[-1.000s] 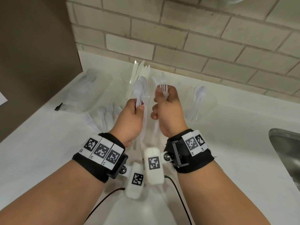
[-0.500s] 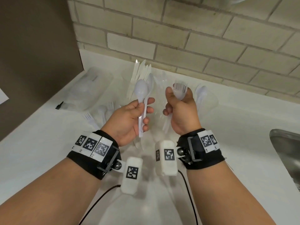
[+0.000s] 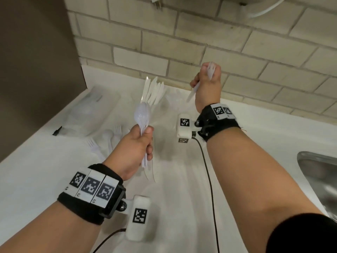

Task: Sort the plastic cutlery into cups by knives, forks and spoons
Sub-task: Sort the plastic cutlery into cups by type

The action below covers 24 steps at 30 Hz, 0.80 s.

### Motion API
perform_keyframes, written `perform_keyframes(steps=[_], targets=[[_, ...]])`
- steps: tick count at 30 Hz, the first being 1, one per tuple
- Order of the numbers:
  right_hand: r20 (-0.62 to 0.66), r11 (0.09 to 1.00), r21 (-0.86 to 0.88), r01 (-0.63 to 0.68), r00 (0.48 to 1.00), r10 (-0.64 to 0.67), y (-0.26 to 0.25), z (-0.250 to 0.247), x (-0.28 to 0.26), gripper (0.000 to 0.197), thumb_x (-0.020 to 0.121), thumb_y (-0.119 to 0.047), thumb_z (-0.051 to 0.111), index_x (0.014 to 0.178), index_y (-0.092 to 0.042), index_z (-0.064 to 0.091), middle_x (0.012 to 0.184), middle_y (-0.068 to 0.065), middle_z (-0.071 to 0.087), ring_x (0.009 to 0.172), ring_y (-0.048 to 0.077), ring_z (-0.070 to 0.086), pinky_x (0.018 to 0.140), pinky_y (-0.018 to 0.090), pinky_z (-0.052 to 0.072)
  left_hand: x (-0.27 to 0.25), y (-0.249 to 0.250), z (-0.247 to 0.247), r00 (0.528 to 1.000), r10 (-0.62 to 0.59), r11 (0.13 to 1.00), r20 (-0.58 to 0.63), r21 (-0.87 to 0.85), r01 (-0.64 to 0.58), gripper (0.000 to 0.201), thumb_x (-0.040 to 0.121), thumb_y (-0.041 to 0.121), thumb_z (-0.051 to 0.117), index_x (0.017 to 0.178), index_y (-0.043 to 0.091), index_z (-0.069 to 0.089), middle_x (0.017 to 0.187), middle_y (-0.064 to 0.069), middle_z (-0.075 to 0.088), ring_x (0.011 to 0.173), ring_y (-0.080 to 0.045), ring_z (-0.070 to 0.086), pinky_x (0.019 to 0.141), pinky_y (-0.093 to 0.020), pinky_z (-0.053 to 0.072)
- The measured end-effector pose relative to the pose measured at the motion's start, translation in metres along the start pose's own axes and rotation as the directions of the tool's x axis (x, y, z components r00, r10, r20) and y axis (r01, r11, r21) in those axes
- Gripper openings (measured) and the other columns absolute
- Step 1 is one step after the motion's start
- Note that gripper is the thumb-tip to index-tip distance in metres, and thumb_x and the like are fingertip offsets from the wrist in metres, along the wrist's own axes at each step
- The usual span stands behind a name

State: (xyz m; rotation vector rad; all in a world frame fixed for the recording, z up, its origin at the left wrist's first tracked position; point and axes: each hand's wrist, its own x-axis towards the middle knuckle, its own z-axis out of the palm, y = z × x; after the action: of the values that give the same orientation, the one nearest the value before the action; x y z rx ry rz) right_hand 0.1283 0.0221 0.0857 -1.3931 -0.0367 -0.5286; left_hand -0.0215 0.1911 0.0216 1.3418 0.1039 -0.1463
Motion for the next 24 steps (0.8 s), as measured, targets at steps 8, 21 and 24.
perform_keyframes(steps=[8,21,24], targets=[[0.080,0.909,-0.352,-0.223,0.960,0.267,0.061,-0.010,0.015,0.027,0.088,-0.012,0.063,0.115,-0.015,0.058,0.097,-0.002,0.065,0.094,0.013,0.061,0.093,0.026,0.047,0.009,-0.006,-0.006,1.000,-0.018,0.994,-0.016,0.108,0.020,0.016,0.101,0.017,0.040,0.104,0.013,0.056,0.075,-0.001,0.047,0.063,-0.015,0.044,0.069,-0.034,0.040],[0.333,0.813,-0.563,-0.149,0.859,0.388,-0.044,-0.020,-0.092,0.048,0.085,-0.064,0.052,0.110,-0.023,0.057,0.089,-0.002,0.066,0.050,0.014,0.057,0.046,0.026,0.042,0.007,-0.010,0.018,0.969,0.194,0.730,0.153,0.638,-0.247,0.025,0.101,0.023,0.037,0.122,0.011,0.042,0.114,0.002,0.054,0.093,-0.014,0.054,0.079,-0.026,0.041],[0.385,0.814,-0.528,-0.243,0.786,0.484,-0.039,-0.032,-0.113,0.051,0.086,-0.063,0.051,0.118,-0.024,0.052,0.093,0.004,0.065,0.056,0.018,0.059,0.052,0.031,0.044,0.003,-0.012,0.022,0.959,0.185,0.493,0.215,0.824,-0.280,0.043,0.099,0.012,0.038,0.141,0.011,0.028,0.115,-0.007,0.042,0.105,-0.024,0.047,0.085,-0.028,0.036]])
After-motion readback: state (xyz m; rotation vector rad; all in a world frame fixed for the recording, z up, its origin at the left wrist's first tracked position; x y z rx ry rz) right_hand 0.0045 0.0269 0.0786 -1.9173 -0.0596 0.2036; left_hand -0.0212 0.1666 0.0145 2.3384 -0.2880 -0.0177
